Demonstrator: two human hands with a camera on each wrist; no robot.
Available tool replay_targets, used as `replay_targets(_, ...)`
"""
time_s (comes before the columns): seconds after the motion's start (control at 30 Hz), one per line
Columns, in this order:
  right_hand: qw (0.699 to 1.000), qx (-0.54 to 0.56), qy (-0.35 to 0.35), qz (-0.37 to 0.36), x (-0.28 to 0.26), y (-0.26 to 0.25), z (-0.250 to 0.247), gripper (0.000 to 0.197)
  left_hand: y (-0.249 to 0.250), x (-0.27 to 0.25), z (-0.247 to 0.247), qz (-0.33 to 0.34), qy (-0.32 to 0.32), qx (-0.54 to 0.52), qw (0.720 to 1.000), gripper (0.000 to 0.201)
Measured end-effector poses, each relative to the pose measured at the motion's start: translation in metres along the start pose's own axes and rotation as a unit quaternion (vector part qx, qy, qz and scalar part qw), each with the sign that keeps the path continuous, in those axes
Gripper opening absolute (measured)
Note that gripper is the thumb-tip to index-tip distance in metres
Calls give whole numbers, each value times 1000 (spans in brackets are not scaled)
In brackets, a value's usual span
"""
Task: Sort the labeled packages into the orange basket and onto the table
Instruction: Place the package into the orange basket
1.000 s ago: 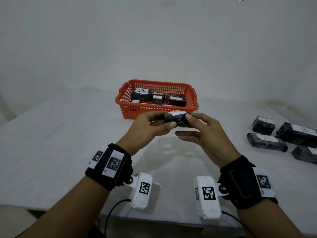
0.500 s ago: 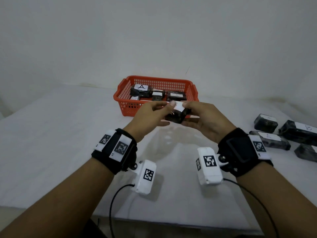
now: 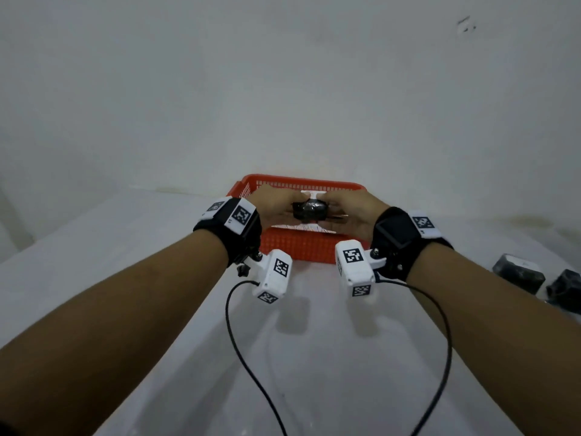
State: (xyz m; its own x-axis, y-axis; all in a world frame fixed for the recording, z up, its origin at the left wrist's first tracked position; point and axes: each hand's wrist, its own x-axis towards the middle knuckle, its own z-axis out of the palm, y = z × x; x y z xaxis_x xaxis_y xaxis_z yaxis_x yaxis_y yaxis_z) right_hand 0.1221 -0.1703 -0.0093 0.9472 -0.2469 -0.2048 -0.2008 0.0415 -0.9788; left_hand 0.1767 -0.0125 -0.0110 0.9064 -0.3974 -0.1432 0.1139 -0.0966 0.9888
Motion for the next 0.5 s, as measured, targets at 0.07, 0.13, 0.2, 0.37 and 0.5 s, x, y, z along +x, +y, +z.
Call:
replay_targets(0.07, 1000, -5, -10, 11, 20, -8, 2, 20, 12, 14, -4, -42, -17, -3, 999, 14)
replay_targets(0.13, 1000, -12, -15, 19, 38, -16, 4, 26, 20, 30, -9, -76, -25, 21, 997, 12)
replay_targets(0.2, 999, -31, -14, 36, 55, -21, 7, 27, 26, 51, -16, -93, -17, 52, 994, 12)
replay_targets(0.37, 992, -87, -25, 88, 94, -20, 8, 22, 26, 91, -26, -140, -18, 115, 983, 41)
replay_targets(0.5, 986, -108, -40, 123, 117, -13, 9, 15, 24, 119, -36, -168, -40, 161, 972, 44)
